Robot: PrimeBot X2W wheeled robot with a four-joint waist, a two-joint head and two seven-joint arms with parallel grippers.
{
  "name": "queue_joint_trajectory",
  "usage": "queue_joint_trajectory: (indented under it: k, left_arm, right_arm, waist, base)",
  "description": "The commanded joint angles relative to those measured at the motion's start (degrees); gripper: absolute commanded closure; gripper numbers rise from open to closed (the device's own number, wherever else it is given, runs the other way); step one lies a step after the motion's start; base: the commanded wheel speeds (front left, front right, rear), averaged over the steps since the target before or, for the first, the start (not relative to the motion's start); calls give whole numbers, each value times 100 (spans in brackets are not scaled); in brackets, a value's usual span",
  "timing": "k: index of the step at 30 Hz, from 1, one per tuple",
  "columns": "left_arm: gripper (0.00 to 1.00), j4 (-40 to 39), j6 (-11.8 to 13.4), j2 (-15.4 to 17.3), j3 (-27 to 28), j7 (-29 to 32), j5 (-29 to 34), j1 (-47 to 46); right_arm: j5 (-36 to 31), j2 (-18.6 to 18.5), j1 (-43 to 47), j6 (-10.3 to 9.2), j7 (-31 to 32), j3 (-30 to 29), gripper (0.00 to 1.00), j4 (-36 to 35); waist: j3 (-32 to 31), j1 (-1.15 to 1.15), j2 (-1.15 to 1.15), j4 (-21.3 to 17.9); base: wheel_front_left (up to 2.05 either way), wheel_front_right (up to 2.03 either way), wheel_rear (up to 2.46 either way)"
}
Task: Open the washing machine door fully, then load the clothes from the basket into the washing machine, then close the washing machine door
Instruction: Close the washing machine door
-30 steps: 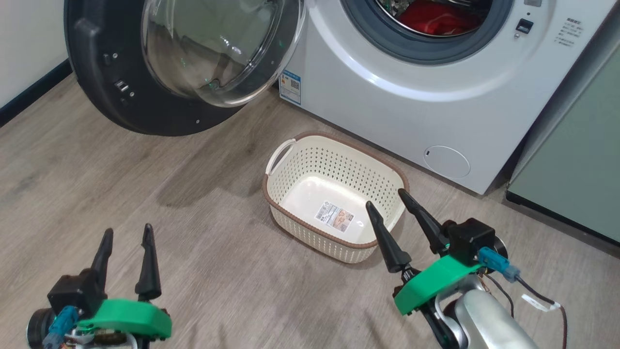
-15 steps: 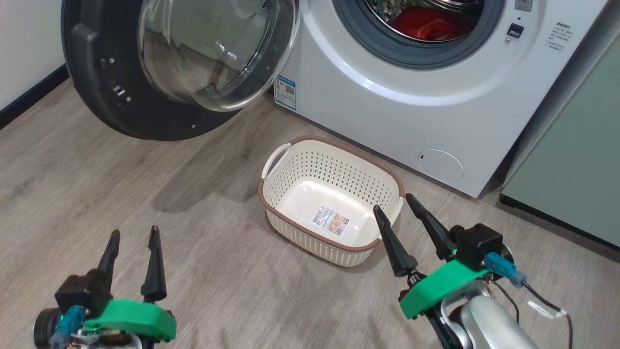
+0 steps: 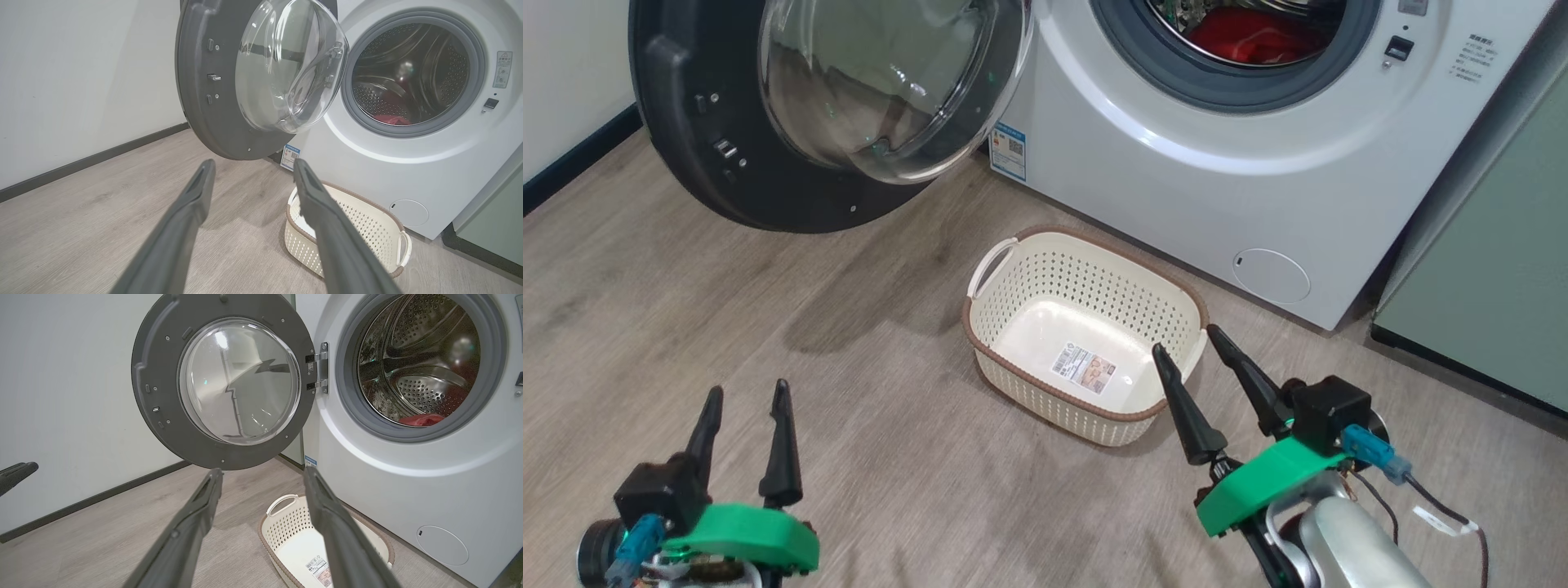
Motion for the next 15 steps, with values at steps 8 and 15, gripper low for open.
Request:
queue_joint_trajectory:
  k: [8, 15]
  left_arm:
    - [100, -251, 23, 15, 178, -56, -31, -256]
    - [100, -498, -1, 15, 328, -56, -149, -379]
  right_arm:
    - [-58, 32, -108, 0, -37, 59, 0, -212]
    - [-141, -6, 14, 0, -37, -73, 0, -281]
  waist:
    - [59, 0, 0, 37]
    - [184, 0, 0, 86]
  base:
    - [0, 0, 0]
    - [0, 0, 0]
